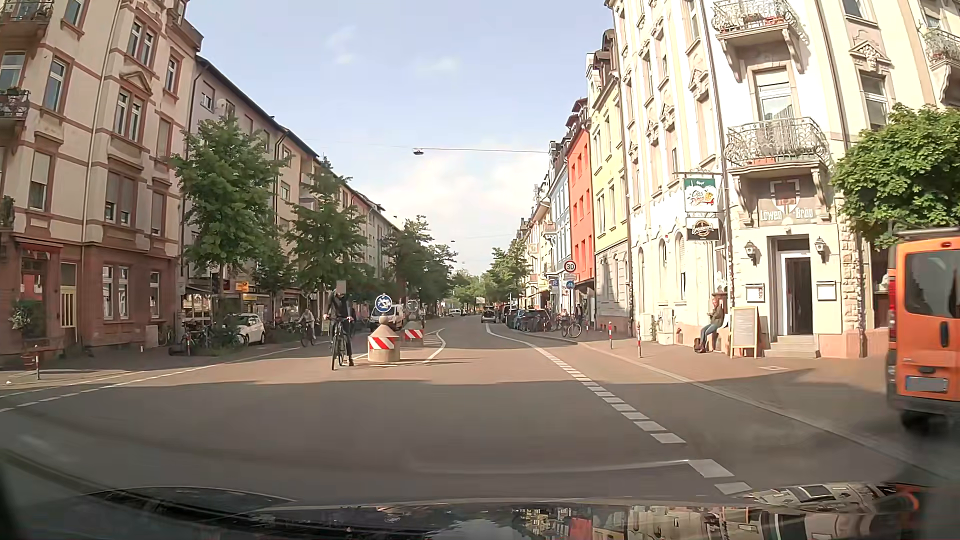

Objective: Follow the waypoints while adhering to traffic rules and regulations

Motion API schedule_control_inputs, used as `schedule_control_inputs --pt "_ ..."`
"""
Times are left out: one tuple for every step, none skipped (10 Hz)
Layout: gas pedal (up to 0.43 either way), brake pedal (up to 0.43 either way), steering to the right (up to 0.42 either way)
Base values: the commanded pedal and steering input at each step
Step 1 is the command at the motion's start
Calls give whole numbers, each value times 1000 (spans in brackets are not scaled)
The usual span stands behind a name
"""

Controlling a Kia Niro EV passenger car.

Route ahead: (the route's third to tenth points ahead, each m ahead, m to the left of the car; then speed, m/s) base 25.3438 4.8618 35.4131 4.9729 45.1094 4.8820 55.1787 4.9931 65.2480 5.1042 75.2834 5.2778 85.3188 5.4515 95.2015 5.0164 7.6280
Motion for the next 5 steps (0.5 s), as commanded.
schedule_control_inputs --pt "248 0 -11" --pt "248 0 -10" --pt "248 0 -10" --pt "248 0 -9" --pt "248 0 -9"
